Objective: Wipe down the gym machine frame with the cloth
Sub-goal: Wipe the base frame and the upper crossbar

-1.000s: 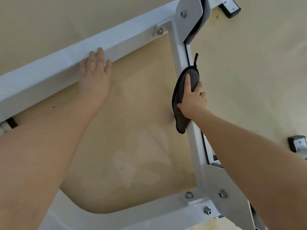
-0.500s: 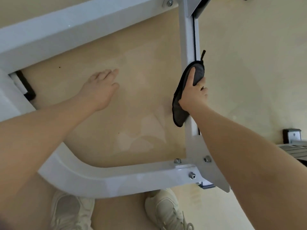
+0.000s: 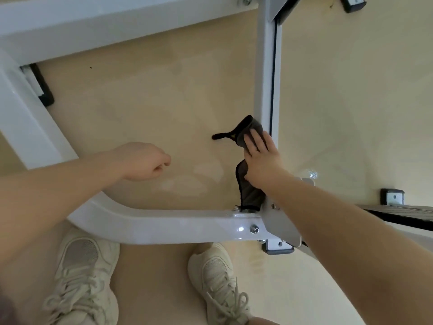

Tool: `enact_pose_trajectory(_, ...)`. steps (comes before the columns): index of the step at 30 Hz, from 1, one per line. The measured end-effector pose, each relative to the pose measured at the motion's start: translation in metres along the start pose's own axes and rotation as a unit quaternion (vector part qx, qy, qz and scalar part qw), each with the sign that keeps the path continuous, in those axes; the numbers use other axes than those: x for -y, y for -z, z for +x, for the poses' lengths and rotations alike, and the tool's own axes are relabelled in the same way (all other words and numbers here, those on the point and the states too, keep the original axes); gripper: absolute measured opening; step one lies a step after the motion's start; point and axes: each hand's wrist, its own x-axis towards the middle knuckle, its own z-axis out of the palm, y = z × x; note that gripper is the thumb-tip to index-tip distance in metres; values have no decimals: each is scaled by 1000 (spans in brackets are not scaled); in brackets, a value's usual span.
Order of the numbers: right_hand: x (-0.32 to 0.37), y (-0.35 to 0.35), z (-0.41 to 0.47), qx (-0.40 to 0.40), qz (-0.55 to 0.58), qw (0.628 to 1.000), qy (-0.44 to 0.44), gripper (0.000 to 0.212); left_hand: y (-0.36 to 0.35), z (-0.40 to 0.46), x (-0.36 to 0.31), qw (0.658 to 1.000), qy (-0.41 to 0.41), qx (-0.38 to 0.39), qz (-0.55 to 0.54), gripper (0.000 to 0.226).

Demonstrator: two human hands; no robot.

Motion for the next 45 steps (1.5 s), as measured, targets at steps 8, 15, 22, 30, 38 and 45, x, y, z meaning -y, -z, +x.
enact_pose_trajectory(8,2,-2,4,62,-69,981,173,60,-12,-27,22,999,-9,39,20,30)
enact_pose_trajectory(15,-28,16,34,-27,-73,990,121,48,-28,-38,25,995,-23,94,37,38)
enact_pose_trajectory(22,-4,6,24,47,3,990,132,40,-29,-55,31,994,8,110,23,28)
enact_pose_trajectory(30,35,73,38,-43,409,906,101,39,-34,-76,31,996,42,65,53,47)
enact_pose_trajectory(38,154,175,12,-46,762,622,177,40,-55,-135,67,934,245,-245,-82,57)
enact_pose_trajectory(45,212,194,7,68,827,477,289,52,-54,-147,82,885,370,-192,-209,102)
